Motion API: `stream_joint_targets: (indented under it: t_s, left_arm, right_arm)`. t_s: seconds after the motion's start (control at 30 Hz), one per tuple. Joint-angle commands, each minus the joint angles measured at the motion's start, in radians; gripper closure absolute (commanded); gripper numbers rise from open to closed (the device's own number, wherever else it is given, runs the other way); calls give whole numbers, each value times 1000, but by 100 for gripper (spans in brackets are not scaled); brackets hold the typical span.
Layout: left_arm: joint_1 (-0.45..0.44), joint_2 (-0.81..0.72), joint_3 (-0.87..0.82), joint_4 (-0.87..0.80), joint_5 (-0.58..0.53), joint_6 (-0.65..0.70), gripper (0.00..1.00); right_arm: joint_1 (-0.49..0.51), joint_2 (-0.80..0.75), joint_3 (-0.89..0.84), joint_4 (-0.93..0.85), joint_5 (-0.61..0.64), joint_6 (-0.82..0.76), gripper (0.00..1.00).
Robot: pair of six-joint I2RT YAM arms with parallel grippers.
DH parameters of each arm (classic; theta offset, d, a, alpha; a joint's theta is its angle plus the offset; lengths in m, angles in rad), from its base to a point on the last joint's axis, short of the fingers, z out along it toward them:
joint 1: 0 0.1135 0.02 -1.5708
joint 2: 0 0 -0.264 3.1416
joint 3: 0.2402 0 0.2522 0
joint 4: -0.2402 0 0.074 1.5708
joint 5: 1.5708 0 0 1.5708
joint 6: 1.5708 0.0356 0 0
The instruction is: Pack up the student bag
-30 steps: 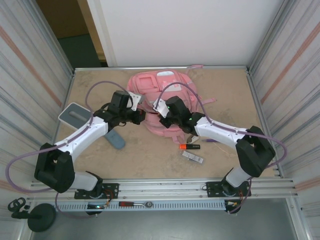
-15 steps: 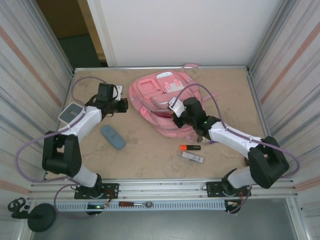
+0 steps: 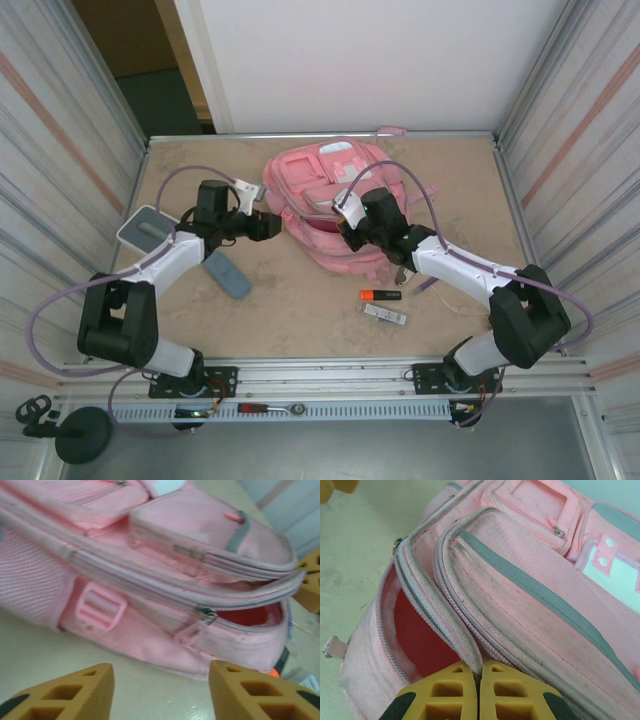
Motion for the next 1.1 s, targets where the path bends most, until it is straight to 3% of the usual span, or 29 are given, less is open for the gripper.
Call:
stream_joint_targets:
  t_s: [0.0,0.1,0.3,0.57,0.8,1.07]
  left_arm:
    - [-20,53,33,63,155,99,43]
    - [-35,95,46,64,202,175,41]
    - [-55,183,81,107,196,210,40]
    - [-93,281,158,76,213,254,46]
    - [-99,300,174,89,196,247,68]
    - [-85,271,173,73,26,222,92]
  right_arm:
    - [-11,12,49,5,34,36,100]
    - [-12,15,55,-1,37,33,100]
    - [-12,20,71,-15,32,27,100]
    - [-13,21,70,-15,33,24,100]
    - [-15,22,70,-19,40,15,100]
    - [-30,-1,41,-24,53,11,100]
